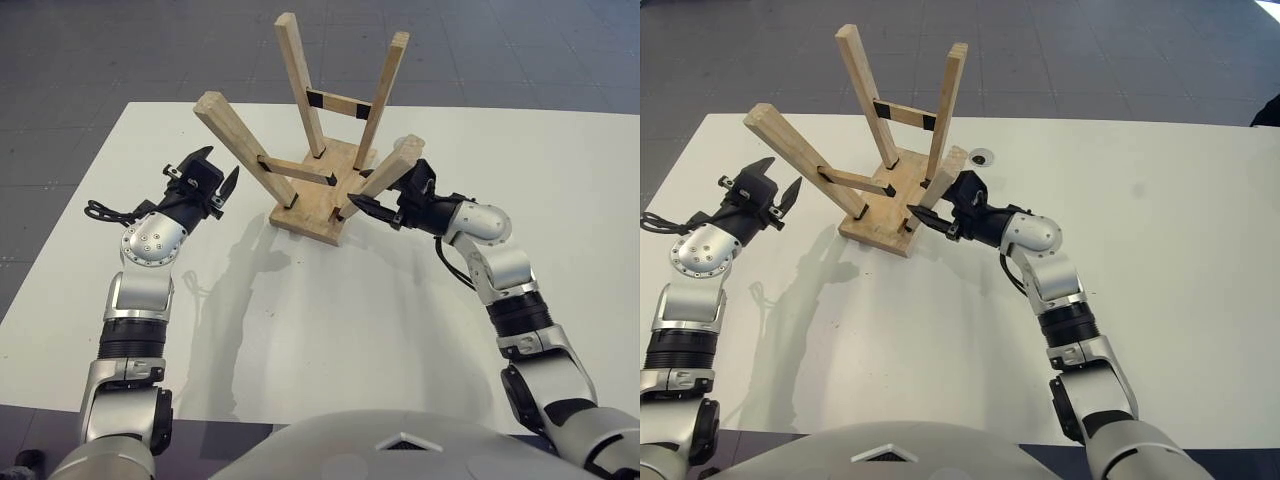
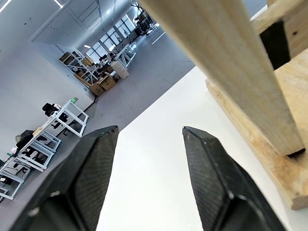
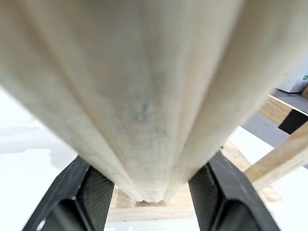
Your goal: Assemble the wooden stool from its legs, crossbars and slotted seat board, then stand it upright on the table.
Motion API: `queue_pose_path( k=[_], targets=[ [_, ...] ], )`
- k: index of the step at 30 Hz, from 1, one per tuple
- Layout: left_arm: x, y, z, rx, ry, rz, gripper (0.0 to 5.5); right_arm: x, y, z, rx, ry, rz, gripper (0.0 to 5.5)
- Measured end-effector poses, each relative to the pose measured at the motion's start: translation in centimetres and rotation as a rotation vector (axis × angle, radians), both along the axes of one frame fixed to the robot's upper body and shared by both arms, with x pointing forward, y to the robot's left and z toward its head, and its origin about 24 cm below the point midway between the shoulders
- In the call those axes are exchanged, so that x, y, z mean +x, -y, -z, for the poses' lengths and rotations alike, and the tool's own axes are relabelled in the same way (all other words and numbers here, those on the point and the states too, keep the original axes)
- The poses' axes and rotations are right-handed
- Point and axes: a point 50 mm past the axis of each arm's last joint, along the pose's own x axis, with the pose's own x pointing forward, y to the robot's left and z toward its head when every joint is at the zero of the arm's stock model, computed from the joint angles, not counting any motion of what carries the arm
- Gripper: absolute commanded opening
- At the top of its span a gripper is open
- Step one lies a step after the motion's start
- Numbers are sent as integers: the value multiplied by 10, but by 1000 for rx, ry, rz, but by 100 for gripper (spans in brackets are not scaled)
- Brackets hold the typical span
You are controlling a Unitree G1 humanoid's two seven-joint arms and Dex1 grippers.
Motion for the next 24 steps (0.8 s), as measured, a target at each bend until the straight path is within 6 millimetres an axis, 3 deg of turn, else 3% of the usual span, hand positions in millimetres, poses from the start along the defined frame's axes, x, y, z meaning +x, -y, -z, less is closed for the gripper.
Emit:
queue_pose_path(
  k=[5,12,18,24],
  targets=[
    [-1,2,0,-3,4,6,245,2,-7,3,14,-27,-21,203],
    [-1,4,1,-9,1,8,245,23,-6,1,10,-160,12,203],
    [-2,4,2,-10,1,3,245,35,19,-7,3,-277,173,203],
    [-5,3,3,-12,5,-12,245,13,52,-23,-151,-318,179,203]
  ],
)
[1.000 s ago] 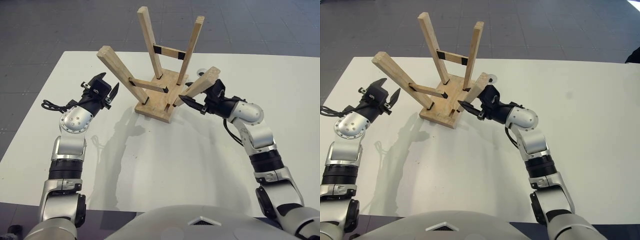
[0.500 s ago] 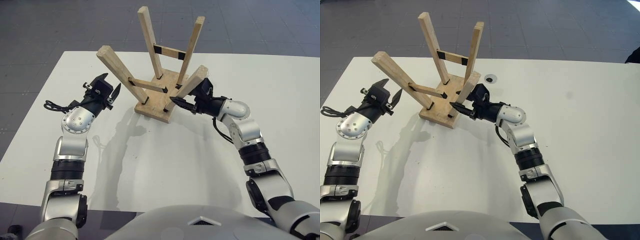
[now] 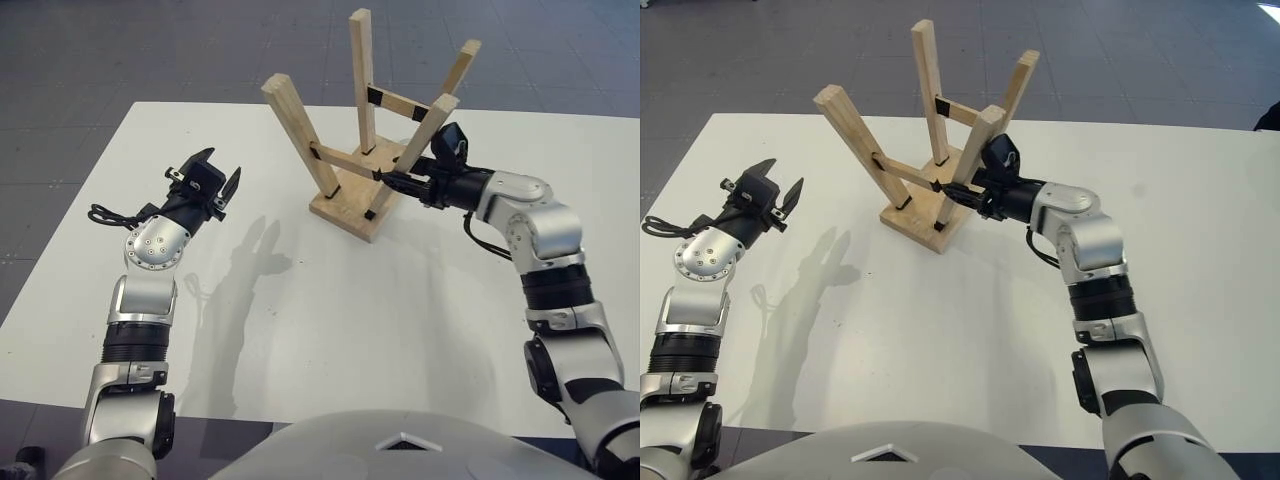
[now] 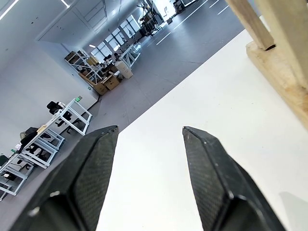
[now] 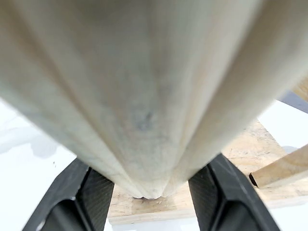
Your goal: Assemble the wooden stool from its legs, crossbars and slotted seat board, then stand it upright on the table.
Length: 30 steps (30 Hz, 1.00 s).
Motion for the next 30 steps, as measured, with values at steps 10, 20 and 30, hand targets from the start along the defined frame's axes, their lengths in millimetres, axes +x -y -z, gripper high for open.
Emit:
queue_pose_path(
  k=[10,20,30],
  targets=[
    [-2,4,-1,-12,4,-2,245,-34,29,23,-51,81,23,203],
    [-2,7,2,-22,-9,1,245,-50,43,52,55,324,174,203],
    [-28,72,-14,-272,-240,549,245,-41,30,38,-29,288,86,203]
  ],
)
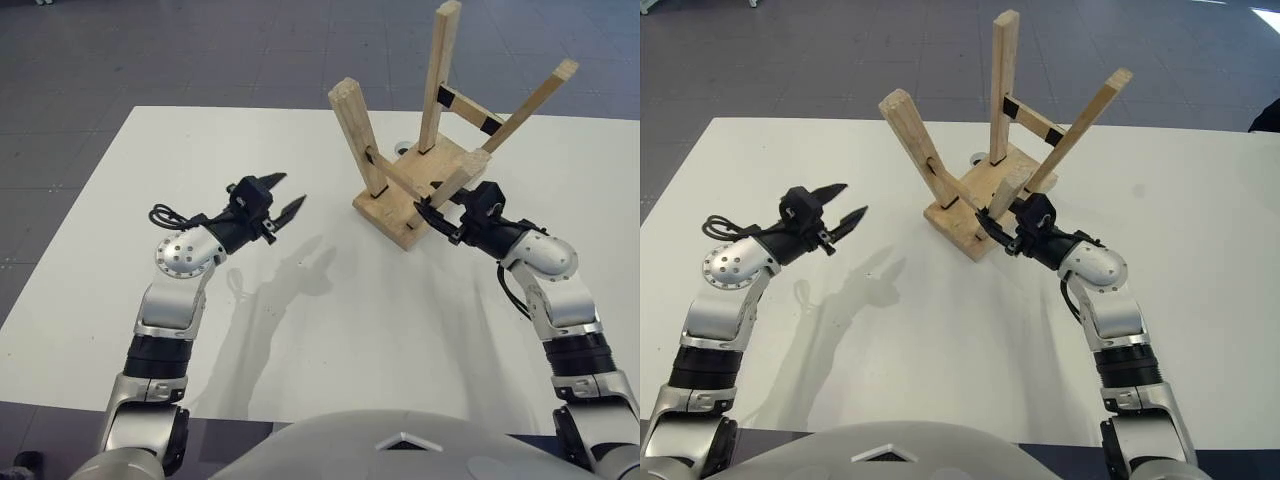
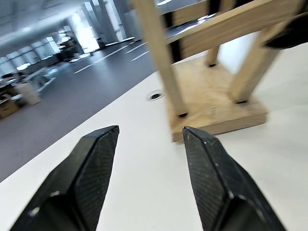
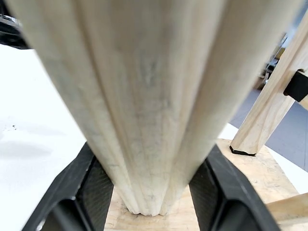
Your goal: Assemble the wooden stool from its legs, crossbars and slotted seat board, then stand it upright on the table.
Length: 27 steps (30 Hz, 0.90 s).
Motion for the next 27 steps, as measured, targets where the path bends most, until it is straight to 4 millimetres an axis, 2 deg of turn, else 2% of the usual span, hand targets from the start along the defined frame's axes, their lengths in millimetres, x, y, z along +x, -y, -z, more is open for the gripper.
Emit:
queue_pose_path(
  k=[2,4,5,6,8,10,11,14,16,18,21,27],
  targets=[
    [-7,-4,-12,-1,-78,115,245,-2,-2,-3,29,-57,-37,203],
    [-9,-10,-52,20,-112,266,245,-4,-2,-9,33,-116,-113,203],
    [-10,-6,-74,25,-92,338,245,-5,-3,-10,30,-135,-147,203],
    [-8,4,-97,21,-55,415,245,-6,-2,-12,29,-150,-177,203],
    [-4,21,-128,47,16,518,245,-7,-4,-13,27,-157,-218,203],
    [-1,43,-149,111,80,628,245,-9,-5,-14,17,-160,-254,203],
    [2,61,-156,169,105,718,245,-11,-7,-15,6,-164,-297,203],
    [14,88,-150,293,122,837,245,-14,-12,-16,-7,-169,-369,203],
    [28,99,-132,417,120,862,245,-14,-12,-17,-12,-169,-383,203],
    [36,105,-114,534,96,905,245,-13,-13,-17,-14,-166,-391,203],
    [41,105,-101,622,54,965,245,-14,-13,-17,-17,-160,-395,203],
    [44,114,-98,654,52,1019,245,-13,-14,-17,-23,-155,-398,203]
  ],
)
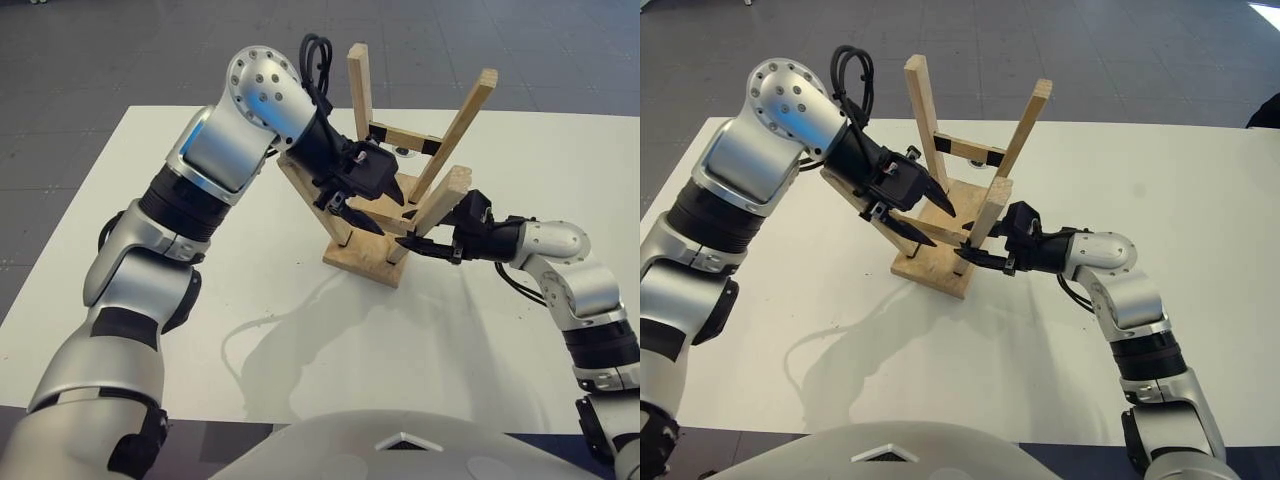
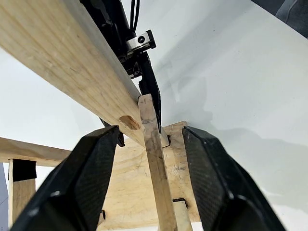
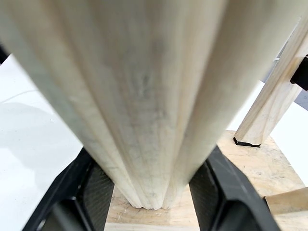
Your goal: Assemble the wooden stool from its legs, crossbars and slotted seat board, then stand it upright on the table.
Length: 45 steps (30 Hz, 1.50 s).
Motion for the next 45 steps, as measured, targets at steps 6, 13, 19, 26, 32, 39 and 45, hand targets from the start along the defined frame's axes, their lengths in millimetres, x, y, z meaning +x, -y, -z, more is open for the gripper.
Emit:
queue_pose_path(
  k=[6,13,19,26,32,39,45],
  targets=[
    [-7,3,10,32,10,16,177,-3,-2,1,-2,7,-3,203],
    [-5,5,11,35,17,-37,66,-5,-2,3,-3,1,-3,203],
    [-7,4,12,48,15,-51,50,-5,-3,3,-10,5,-3,203],
    [-6,5,13,49,1,-64,48,-8,-2,5,-10,29,5,203],
    [-7,1,12,35,-15,-81,45,-8,-1,7,-6,28,10,203],
    [-6,0,12,32,-18,-87,45,-8,0,8,5,30,9,203],
    [-3,-3,12,14,-31,-106,45,-10,0,10,12,43,2,203]
  ],
)
